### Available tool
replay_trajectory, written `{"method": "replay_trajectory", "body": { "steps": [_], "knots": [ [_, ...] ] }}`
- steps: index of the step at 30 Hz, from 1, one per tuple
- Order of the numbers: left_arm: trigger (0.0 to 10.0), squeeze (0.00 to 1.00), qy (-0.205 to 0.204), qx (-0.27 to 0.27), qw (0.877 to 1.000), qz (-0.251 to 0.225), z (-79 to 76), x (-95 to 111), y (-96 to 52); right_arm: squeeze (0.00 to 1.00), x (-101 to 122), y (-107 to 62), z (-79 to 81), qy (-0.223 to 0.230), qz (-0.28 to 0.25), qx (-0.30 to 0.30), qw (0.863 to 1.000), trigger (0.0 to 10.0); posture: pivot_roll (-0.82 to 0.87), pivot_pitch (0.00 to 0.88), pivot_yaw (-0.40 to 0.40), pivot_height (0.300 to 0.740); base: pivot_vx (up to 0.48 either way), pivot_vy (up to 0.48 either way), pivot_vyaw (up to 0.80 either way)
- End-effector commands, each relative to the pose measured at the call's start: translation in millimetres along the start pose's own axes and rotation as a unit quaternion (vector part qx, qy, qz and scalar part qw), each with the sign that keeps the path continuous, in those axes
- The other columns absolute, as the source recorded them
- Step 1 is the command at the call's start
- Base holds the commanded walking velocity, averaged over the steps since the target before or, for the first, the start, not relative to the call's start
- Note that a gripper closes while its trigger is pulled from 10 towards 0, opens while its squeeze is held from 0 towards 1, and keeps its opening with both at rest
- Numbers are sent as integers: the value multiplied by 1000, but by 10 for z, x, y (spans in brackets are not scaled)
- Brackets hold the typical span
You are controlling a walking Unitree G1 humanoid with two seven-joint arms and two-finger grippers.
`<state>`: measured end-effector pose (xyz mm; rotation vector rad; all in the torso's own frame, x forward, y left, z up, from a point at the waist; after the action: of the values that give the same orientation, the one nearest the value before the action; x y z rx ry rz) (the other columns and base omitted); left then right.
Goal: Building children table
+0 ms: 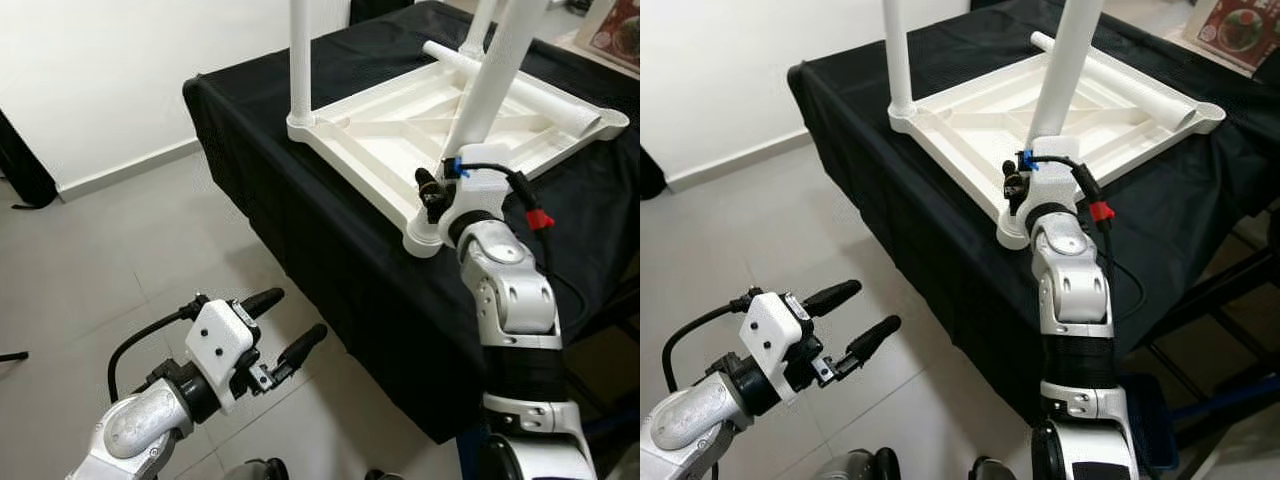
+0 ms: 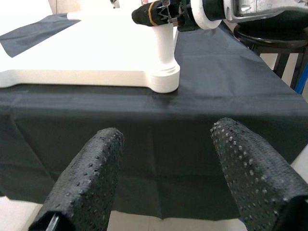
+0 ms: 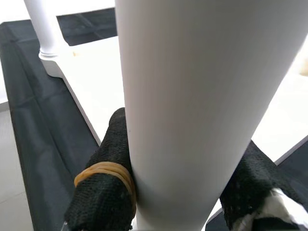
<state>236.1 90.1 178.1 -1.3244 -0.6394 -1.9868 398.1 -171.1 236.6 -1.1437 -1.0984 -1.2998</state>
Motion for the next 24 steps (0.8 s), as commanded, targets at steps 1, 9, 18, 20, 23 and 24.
{"method": "replay_trajectory", "body": {
  "steps": [1, 9, 18, 20, 23, 24],
  "knots": [
    [10000, 0, -3, -4, 1000, 12, -32, -60, -11, 0, -146, 2, -143, -7, 34, -34, 999, 10000, 18, 207, -30, 740, 0, 0, 0],
    [10000, 0, -7, -6, 1000, 10, -62, -63, -1, 1000, 89, 49, -58, 19, 21, 59, 998, 10000, 19, 207, -28, 740, 0, 0, 0],
    [10000, 0, -9, -7, 1000, 11, -69, -60, -8, 1000, 426, 62, -63, 14, -2, 216, 976, 10000, 18, 211, -27, 740, 0, 0, 0],
    [10000, 0, -10, -8, 1000, 10, -77, -59, -7, 1000, 474, 49, -70, 18, -3, 246, 969, 10000, 18, 212, -27, 740, 0, 0, 0],
    [10000, 0, -9, -9, 1000, 12, -84, -66, -9, 0, 482, 55, -81, 25, 2, 288, 957, 10000, 22, 215, -17, 740, 0, 0, 0],
    [10000, 0, -9, -9, 1000, 12, -84, -66, -9, 0, 482, 55, -81, 25, 2, 288, 957, 10000, 22, 215, -17, 740, 0, 0, 0]
  ]
}}
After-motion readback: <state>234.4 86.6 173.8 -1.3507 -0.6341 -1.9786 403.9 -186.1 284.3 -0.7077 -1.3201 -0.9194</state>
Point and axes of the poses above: a point about 5 cm out from each wrist's last joint towards the gripper, its own y axis pointing out of the wrist towards the gripper, its own x axis along the axis of the wrist's last joint, z = x × y, the point moved 5 cm from there along y, pointing out of the wrist towards the gripper, and after that the axes turned 11 degrees about y, right-handed, at the moved point
